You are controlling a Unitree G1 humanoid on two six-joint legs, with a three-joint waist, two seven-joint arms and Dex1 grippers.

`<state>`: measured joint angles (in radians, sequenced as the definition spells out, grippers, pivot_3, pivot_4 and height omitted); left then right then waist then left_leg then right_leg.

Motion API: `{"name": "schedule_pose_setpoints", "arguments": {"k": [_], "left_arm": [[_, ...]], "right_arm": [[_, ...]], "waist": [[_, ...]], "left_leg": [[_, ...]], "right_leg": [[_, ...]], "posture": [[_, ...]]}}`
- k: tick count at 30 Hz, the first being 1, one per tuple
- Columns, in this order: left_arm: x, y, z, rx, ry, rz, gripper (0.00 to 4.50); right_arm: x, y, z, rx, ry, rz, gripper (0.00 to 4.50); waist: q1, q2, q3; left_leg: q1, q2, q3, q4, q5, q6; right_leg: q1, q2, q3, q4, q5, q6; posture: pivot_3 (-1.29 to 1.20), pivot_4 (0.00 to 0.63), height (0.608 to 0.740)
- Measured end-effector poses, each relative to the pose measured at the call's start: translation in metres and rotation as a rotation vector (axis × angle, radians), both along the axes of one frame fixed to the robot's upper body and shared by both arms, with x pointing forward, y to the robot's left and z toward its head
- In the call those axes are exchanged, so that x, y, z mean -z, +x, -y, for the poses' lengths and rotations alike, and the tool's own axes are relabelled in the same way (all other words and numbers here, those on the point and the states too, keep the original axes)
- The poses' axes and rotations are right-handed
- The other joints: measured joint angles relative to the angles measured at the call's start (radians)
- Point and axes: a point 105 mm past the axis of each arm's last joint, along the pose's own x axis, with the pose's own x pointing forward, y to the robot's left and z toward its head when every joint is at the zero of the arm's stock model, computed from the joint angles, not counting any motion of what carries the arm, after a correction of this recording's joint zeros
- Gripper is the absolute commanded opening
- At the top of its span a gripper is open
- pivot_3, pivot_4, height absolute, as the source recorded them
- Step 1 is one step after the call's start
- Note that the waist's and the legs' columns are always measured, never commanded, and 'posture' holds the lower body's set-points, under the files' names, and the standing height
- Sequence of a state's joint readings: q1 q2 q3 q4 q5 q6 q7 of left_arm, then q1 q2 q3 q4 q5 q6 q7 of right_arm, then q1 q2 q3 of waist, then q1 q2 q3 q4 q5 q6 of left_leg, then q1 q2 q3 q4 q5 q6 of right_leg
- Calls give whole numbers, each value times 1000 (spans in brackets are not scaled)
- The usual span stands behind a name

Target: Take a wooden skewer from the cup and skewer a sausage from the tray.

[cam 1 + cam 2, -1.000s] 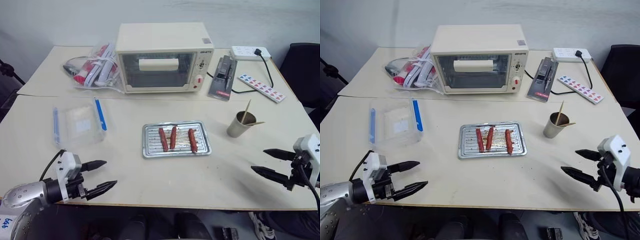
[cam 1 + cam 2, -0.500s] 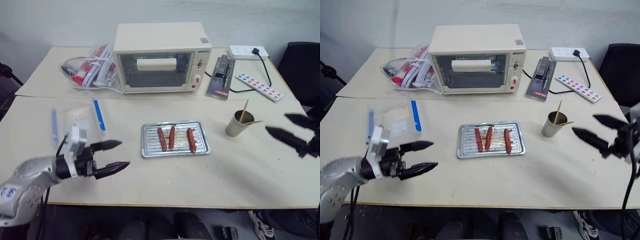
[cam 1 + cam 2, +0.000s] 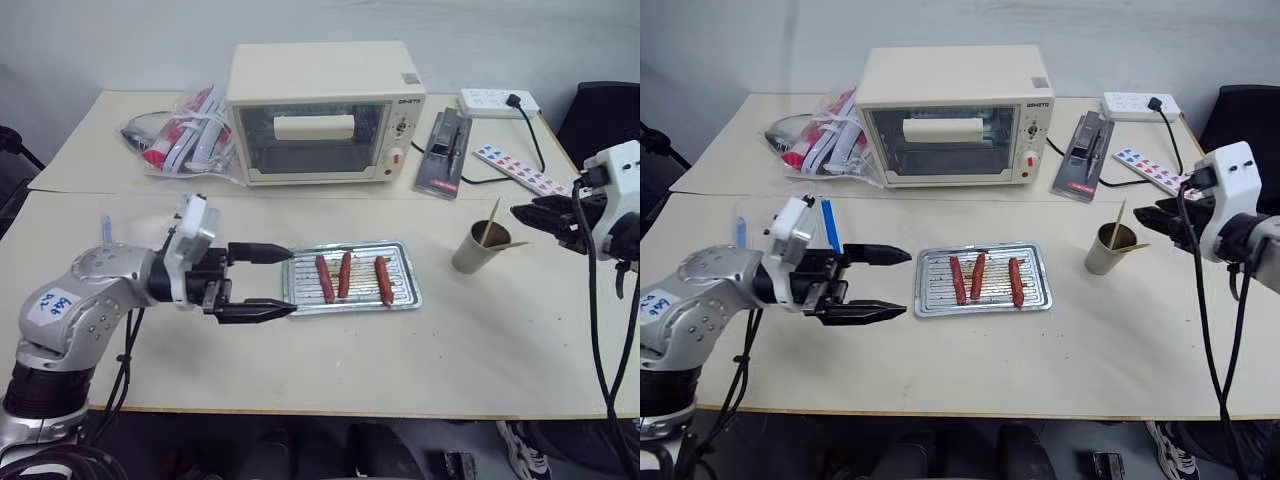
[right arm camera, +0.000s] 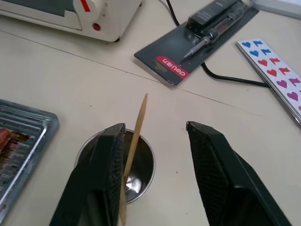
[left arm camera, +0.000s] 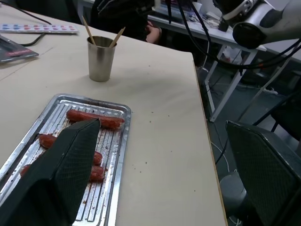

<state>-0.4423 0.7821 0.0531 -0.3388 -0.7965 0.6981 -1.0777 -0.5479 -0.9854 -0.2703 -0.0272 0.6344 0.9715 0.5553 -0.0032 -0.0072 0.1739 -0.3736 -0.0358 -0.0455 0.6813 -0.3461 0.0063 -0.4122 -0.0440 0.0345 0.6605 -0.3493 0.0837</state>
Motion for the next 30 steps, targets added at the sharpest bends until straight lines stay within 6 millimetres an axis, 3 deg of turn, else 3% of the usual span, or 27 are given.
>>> {"name": "schedule_pose_setpoints", "arguments": {"k": [8,15,18,24,30], "left_arm": [[-8,9,10,6,2,65,4500],[-15,24,10,-55,-19,108,4500],[-16,25,11,-57,-24,115,4500],[-16,27,11,-73,-16,129,4500],[-15,30,10,-84,-20,130,4500]], "right_arm": [[8,24,-7,9,58,-38,2187],[22,31,-2,45,67,-85,2187],[24,32,-2,48,66,-89,1752],[23,33,-11,23,79,-77,147],[19,32,-17,6,80,-66,26]], "waist": [[0,0,0],[1,0,0],[1,0,0],[-1,0,0],[1,0,0]], "left_leg": [[0,0,0,1,0,0],[-1,0,0,1,0,0],[-1,0,0,1,0,0],[-1,0,0,1,0,0],[-1,0,0,1,0,0]], "right_leg": [[-1,0,0,1,0,0],[-1,0,0,1,0,0],[-1,0,0,1,0,0],[-2,0,0,1,0,0],[-2,0,0,1,0,0]], "posture": [[0,150,740],[0,150,740],[0,150,740],[0,150,740],[0,150,740]]}}
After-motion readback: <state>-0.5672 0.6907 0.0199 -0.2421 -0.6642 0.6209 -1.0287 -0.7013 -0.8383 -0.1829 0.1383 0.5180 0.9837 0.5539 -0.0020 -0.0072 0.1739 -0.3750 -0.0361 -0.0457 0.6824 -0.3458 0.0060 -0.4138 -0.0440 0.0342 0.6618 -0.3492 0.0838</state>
